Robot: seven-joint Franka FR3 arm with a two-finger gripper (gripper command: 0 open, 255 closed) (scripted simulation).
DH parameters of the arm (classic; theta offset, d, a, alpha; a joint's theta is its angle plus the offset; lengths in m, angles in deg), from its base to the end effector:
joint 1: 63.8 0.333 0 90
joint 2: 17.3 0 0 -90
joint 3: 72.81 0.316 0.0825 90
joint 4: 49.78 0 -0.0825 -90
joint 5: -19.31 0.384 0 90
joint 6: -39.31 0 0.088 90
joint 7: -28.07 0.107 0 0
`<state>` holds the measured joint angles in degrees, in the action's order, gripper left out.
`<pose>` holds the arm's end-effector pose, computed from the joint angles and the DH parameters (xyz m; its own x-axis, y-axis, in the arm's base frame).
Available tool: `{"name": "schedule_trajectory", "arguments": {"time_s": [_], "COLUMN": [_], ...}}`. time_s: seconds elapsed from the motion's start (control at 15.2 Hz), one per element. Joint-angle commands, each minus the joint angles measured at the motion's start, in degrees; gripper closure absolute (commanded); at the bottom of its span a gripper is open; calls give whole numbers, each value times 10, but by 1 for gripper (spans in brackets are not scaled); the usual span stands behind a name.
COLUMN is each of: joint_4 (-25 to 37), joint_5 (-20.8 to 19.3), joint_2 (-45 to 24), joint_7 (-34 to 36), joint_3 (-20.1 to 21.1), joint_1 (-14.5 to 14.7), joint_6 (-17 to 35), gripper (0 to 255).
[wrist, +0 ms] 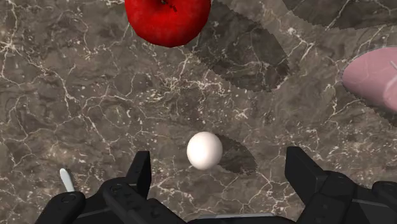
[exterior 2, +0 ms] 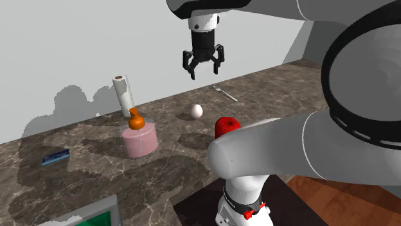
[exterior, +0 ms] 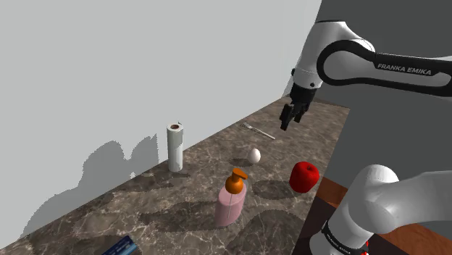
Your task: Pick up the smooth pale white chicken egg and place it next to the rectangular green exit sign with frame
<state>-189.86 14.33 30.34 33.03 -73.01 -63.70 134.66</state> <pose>0.3026 -0.0093 0.5709 0.9952 -0.0788 0.0575 -0.0833 -0.9934 0.0795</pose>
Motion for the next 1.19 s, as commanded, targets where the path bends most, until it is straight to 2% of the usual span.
{"name": "schedule_trajectory", "arguments": {"time_s": [0.0, 0.59, 1.12], "joint_4": [0, 10, 61], "joint_5": [0, 41, 110], "joint_2": [0, -193, -384], "joint_7": [0, 11, -8], "joint_3": [0, -48, -87], "joint_1": [0, -14, -15], "joint_6": [0, 124, 206], "gripper": [0, 0, 0]}}
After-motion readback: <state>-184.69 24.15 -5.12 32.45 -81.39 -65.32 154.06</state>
